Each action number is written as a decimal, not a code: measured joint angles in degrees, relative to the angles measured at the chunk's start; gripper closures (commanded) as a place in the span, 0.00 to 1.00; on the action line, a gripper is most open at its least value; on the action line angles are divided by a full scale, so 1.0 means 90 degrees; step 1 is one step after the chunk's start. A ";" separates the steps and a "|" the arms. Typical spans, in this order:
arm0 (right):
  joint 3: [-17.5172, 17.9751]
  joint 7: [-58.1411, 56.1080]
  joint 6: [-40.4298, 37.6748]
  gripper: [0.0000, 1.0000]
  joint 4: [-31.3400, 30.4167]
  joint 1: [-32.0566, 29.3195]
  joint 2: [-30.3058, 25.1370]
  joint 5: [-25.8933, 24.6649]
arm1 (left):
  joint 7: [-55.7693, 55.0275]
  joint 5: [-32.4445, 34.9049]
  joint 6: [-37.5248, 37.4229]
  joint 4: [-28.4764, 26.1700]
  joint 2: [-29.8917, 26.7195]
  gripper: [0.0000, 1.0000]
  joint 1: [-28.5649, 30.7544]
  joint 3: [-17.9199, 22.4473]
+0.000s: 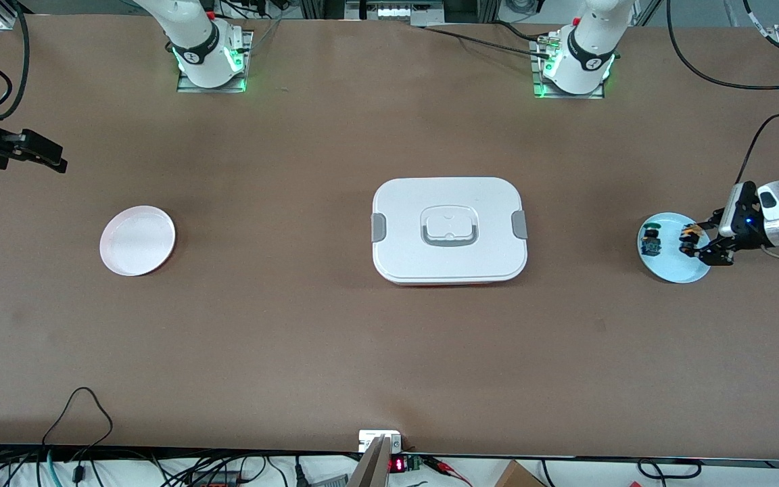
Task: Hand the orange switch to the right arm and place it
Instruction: 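Lift the orange switch with the left gripper and carry it above the box, then reach the right gripper toward the switch held by the left gripper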
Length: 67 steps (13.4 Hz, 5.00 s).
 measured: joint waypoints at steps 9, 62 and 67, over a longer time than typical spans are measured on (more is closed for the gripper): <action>0.0004 -0.0003 -0.0005 0.00 0.0000 0.0017 0.0075 0.0000 | -0.1711 -0.3330 -0.3450 0.0461 0.0004 1.00 -0.0388 -0.0893; 0.0139 0.0824 0.3355 0.00 -0.0218 0.3907 0.1980 1.2754 | -0.4604 -0.7712 -0.0729 -0.0416 -0.1649 1.00 -0.0122 -0.4255; 0.0139 0.0814 0.3572 0.00 -0.0198 0.4045 0.2034 1.2756 | -0.4604 -0.7712 -0.0729 -0.0416 -0.1649 1.00 -0.0122 -0.4256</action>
